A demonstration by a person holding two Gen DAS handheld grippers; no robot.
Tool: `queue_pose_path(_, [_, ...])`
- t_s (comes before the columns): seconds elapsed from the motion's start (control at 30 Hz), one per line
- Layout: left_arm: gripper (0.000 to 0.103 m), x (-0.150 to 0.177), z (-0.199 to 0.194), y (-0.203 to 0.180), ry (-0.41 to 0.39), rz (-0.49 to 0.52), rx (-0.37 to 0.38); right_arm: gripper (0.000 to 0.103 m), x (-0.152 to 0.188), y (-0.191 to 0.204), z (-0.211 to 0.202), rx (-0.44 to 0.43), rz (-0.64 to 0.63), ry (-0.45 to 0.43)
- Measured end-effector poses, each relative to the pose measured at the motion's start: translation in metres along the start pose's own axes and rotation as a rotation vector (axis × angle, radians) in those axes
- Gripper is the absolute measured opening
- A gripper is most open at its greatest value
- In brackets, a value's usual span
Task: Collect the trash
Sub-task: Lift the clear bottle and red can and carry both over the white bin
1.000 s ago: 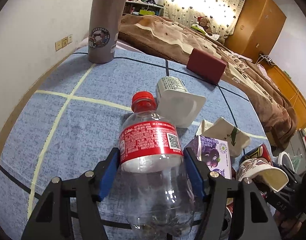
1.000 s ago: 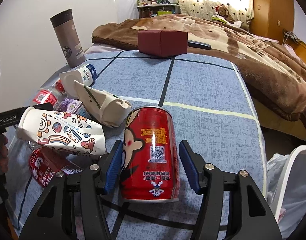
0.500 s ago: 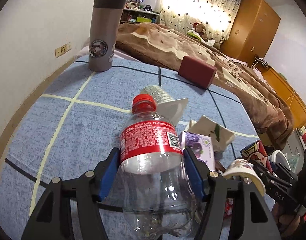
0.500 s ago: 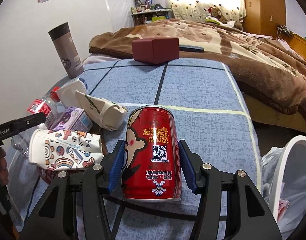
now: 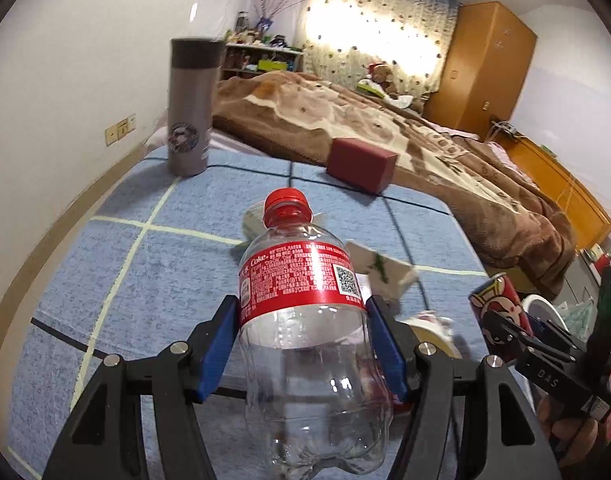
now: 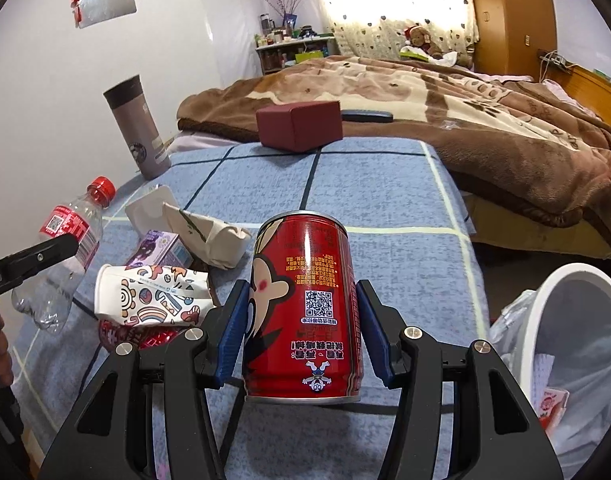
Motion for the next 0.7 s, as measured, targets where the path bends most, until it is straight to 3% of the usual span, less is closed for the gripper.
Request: queue_pose_path(0.7, [0.066, 0.010, -0.035, -0.133, -0.057, 0.180, 0.174, 0.054, 0.000, -0.068, -0.076, 0.110, 0.081, -0.130])
Point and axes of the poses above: each gripper's, at about its wrist camera, not at the fingertips, and z roughly the way its jaws point, y to its left, x to its underside, the point moved 9 cm from there along z, roughly the way its jaws point, and after that the axes turned 5 degrees about -x, right-handed, at the moved point
